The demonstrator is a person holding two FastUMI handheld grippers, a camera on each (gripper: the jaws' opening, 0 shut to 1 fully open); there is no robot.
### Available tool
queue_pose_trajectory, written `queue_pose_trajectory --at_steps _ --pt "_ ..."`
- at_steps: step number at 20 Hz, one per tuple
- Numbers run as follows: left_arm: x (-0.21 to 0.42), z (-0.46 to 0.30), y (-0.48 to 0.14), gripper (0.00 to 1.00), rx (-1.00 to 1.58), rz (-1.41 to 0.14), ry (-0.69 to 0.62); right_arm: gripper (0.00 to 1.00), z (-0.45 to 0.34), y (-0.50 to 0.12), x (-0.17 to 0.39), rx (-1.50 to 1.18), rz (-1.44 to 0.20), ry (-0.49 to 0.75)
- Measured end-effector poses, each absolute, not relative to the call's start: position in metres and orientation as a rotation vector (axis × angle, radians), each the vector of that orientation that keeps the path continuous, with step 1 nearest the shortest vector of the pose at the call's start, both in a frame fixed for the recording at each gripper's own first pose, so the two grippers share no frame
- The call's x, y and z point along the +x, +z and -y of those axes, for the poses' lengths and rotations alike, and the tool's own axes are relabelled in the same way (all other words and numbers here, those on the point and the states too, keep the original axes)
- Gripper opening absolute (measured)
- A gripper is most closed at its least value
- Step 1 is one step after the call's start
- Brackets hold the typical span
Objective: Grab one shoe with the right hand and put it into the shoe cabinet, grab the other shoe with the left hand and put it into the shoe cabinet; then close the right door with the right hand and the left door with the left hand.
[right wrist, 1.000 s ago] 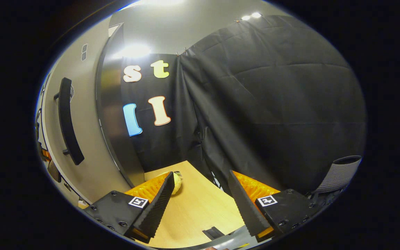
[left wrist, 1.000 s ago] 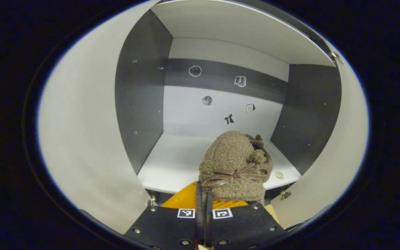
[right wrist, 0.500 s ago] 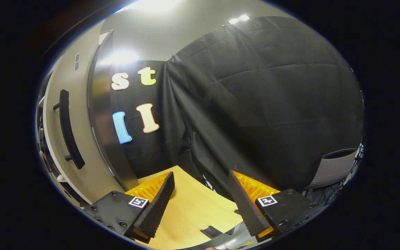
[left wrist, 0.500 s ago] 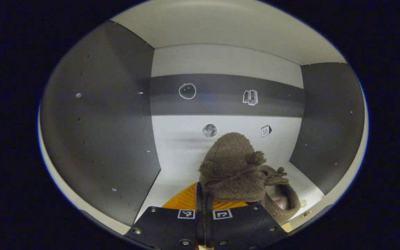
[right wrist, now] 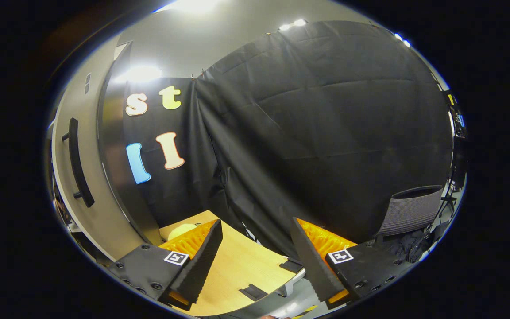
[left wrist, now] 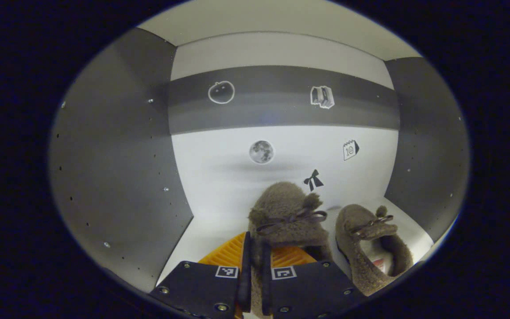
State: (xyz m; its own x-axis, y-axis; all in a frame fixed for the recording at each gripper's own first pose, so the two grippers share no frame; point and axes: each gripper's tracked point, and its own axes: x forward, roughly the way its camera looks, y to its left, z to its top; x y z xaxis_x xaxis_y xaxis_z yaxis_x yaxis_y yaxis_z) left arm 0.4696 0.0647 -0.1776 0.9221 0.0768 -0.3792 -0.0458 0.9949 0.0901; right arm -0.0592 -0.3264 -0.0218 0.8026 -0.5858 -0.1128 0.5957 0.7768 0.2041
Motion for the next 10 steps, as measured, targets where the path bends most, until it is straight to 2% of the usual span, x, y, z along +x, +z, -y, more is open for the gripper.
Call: queue_pose_trajectory --at_steps 1,5,10 --pt "0.467 -0.063 -0.182 0.14 0.069 -0.395 0.059 0.98 0.325 -0.020 -0.058 0.242 -0.039 -0.630" --pt "0.443 -0.075 -0.174 0.89 0.116 -0.387 0.096 0.98 0.317 -0.014 -0.045 0.242 -0.036 -0.575" --pt "0.392 -0.060 -0.126 0.90 0.084 -0.285 0.057 0.98 0.300 -0.002 -0.017 0.253 -0.038 -0.470"
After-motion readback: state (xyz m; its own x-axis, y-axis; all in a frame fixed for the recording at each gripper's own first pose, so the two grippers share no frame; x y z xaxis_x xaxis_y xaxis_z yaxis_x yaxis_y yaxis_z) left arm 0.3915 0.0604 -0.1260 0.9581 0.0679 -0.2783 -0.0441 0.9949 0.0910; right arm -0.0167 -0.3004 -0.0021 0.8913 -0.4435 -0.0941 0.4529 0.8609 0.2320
